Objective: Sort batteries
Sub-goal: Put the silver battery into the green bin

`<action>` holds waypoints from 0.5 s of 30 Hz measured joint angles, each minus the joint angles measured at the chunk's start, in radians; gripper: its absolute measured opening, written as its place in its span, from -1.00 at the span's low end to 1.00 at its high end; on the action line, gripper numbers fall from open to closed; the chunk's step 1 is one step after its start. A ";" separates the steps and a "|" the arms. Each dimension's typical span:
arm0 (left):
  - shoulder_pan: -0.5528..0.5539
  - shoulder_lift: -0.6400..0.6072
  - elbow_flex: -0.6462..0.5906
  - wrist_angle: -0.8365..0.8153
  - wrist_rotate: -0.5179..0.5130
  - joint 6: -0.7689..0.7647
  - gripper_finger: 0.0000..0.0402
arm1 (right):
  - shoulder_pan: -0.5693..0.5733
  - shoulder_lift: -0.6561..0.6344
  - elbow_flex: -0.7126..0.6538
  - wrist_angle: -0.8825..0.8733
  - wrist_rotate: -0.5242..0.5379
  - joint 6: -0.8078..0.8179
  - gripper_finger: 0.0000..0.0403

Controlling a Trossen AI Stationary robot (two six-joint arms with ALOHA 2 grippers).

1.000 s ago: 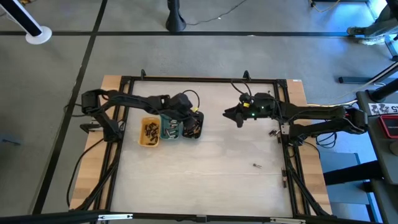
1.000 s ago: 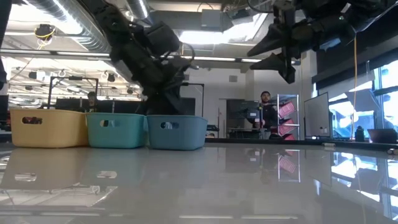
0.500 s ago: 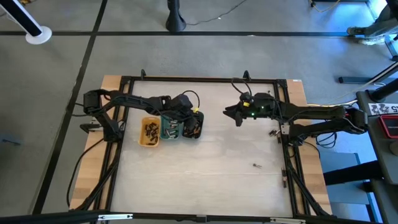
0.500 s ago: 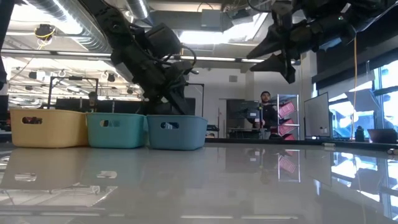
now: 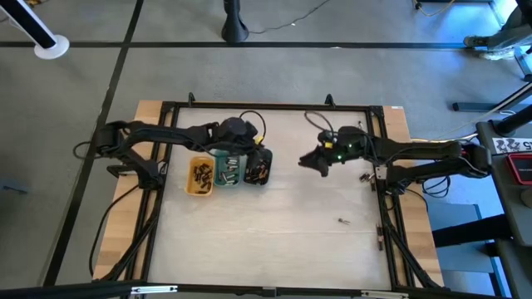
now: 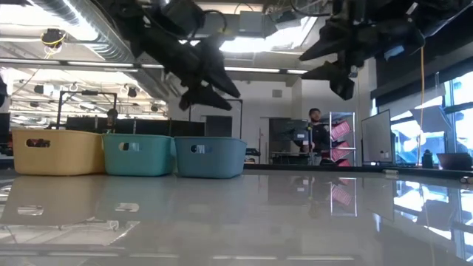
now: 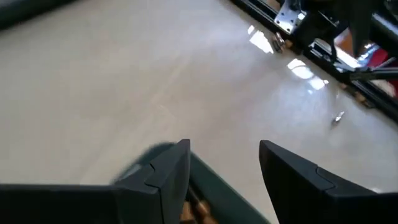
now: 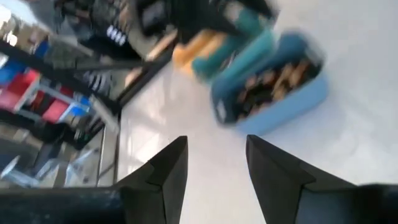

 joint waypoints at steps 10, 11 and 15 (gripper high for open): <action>0.000 -0.088 0.000 -0.003 -0.034 0.179 -0.09 | 0.255 0.000 0.000 -0.267 -0.006 0.172 -0.19; 0.000 -0.099 0.000 -0.004 -0.035 0.192 -0.09 | 0.291 0.000 0.000 -0.296 -0.010 0.202 -0.19; 0.004 -0.123 0.000 -0.013 -0.034 0.226 -0.09 | 0.467 0.000 0.000 -0.461 0.007 0.346 -0.19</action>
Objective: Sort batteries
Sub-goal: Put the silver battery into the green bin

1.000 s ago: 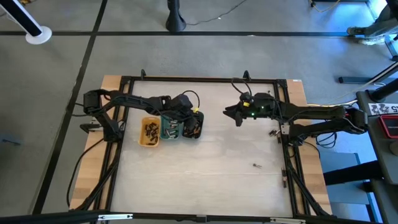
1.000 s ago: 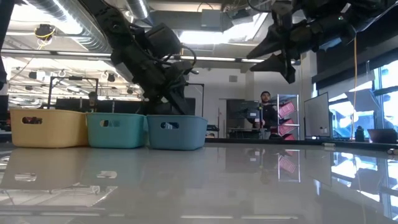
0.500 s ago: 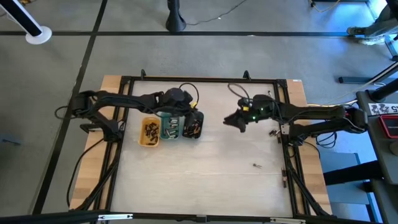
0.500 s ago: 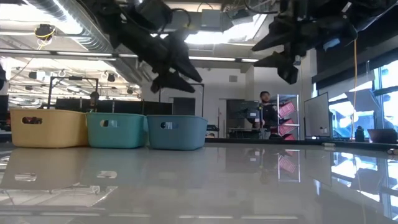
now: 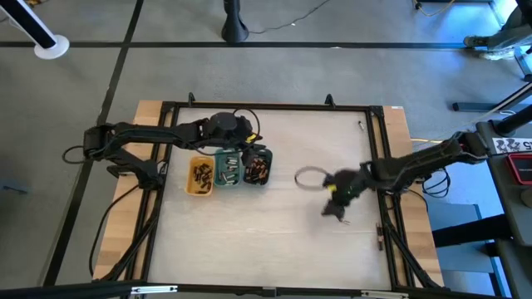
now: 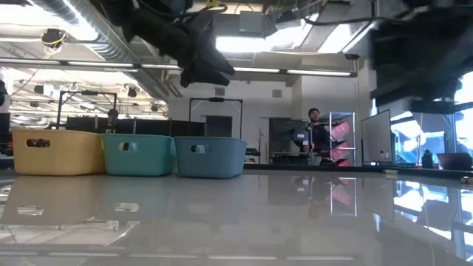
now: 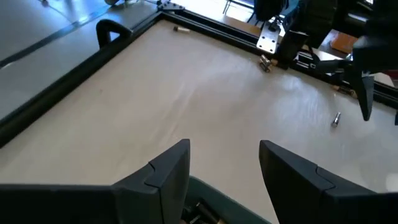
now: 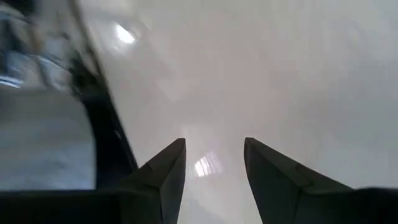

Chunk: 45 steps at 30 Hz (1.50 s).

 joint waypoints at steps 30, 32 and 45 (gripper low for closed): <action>0.030 -0.003 0.000 -0.026 0.001 0.032 -0.09 | 0.424 0.337 0.006 -0.288 0.395 0.307 -0.36; 0.030 -0.003 0.000 -0.026 0.001 0.026 -0.09 | 0.441 0.358 0.007 -0.274 0.406 0.306 -0.52; 0.030 -0.048 0.000 -0.007 0.093 0.011 -0.09 | 0.443 0.300 0.092 -0.254 0.542 0.417 -0.93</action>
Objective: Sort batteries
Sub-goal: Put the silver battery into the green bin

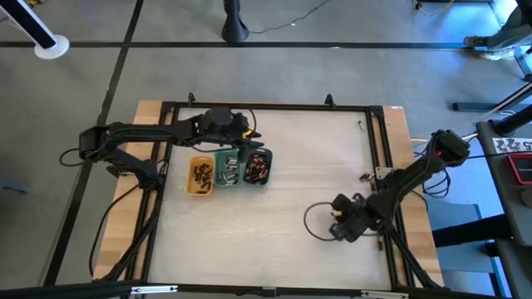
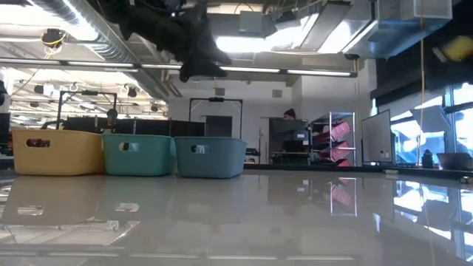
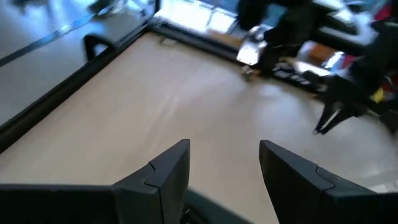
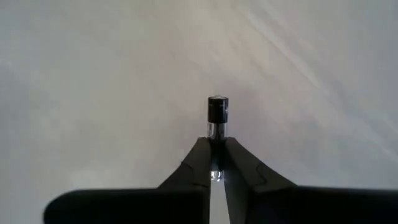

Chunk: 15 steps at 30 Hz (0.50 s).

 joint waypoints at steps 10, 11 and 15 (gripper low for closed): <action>0.051 -0.084 -0.141 0.466 0.211 -0.200 -0.09 | -0.182 -0.084 0.101 0.230 0.142 -0.230 -0.92; 0.056 -0.084 -0.162 0.533 0.232 -0.239 -0.09 | -0.205 -0.090 0.108 0.275 0.148 -0.263 -0.92; 0.062 -0.084 -0.235 0.697 0.265 -0.372 -0.09 | -0.301 -0.104 0.124 0.488 0.136 -0.426 -0.92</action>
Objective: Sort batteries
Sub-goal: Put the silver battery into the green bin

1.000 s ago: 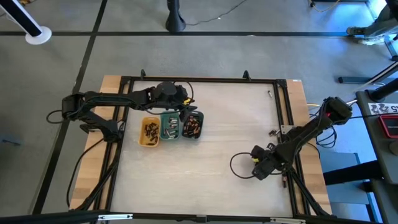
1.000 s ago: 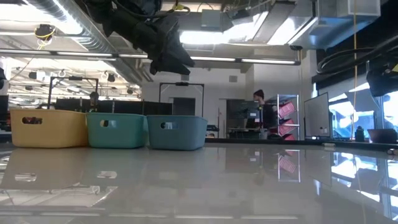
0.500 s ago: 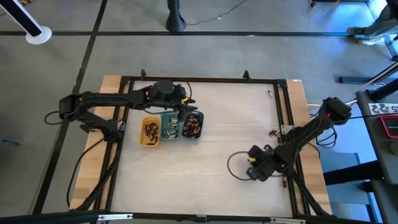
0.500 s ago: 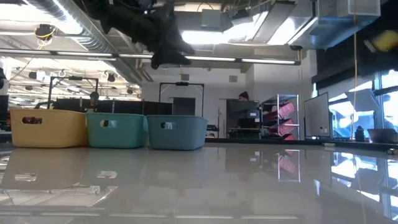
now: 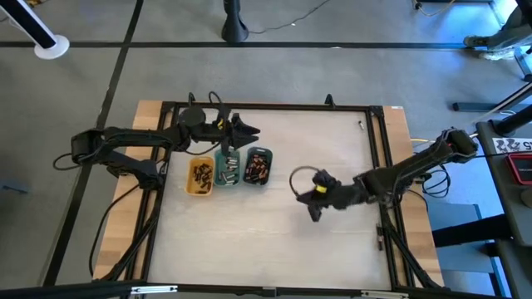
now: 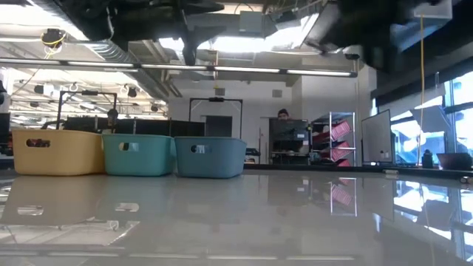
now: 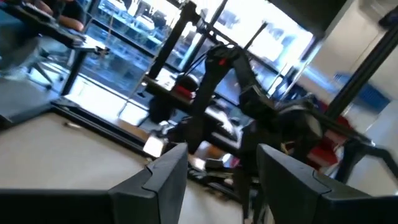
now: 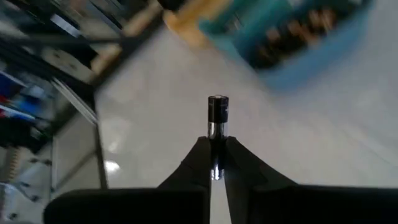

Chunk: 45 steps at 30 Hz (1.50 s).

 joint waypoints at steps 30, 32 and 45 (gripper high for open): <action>-0.120 0.232 0.116 0.223 -0.042 -0.233 -0.09 | -0.430 0.103 -0.001 0.703 -0.268 -0.416 -0.91; -0.123 0.233 0.122 0.217 -0.046 -0.214 -0.09 | -0.443 0.103 -0.001 0.712 -0.278 -0.416 -0.91; -0.160 0.233 0.125 0.137 -0.151 -0.150 -0.28 | -0.457 0.102 -0.001 0.718 -0.317 -0.457 -0.90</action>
